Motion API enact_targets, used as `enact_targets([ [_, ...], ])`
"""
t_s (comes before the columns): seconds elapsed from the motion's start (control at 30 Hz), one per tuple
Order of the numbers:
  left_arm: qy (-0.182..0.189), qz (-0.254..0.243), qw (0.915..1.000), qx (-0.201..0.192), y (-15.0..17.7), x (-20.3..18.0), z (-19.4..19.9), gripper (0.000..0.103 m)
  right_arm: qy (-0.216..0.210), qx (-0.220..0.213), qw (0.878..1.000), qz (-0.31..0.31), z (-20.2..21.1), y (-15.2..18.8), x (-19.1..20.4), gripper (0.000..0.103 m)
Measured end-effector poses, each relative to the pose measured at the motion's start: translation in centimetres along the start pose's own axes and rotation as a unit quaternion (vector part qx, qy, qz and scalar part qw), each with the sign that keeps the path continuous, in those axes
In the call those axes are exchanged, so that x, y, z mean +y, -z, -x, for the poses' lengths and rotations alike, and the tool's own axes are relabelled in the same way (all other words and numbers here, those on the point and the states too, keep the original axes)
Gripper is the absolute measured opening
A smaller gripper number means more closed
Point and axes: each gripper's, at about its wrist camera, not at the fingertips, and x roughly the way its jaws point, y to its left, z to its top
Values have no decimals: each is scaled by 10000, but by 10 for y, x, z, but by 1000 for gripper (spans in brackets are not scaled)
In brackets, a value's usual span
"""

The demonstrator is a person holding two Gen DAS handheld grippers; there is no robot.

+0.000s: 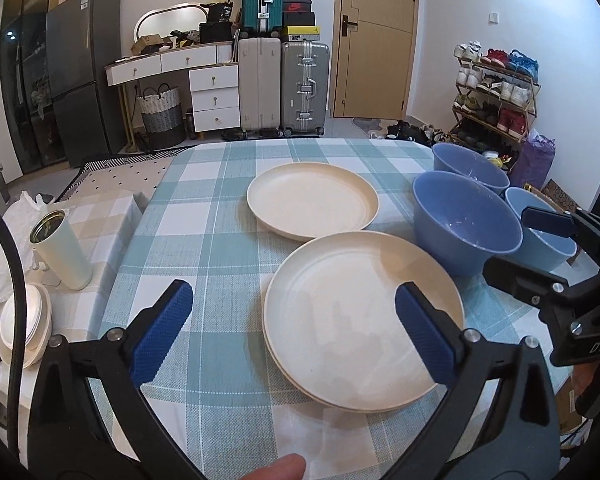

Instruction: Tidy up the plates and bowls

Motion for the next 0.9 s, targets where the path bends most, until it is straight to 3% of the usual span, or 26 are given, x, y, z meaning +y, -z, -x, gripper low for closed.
enact_targets([
  [0.4, -182, 73, 9997, -137, -31, 1, 2, 101, -103, -161, 9995, 237, -1, -31, -5, 101],
  [0.9, -375, 247, 9990, -69, -65, 11, -23, 101, -289, -193, 9988, 340, -15, -80, -23, 101],
])
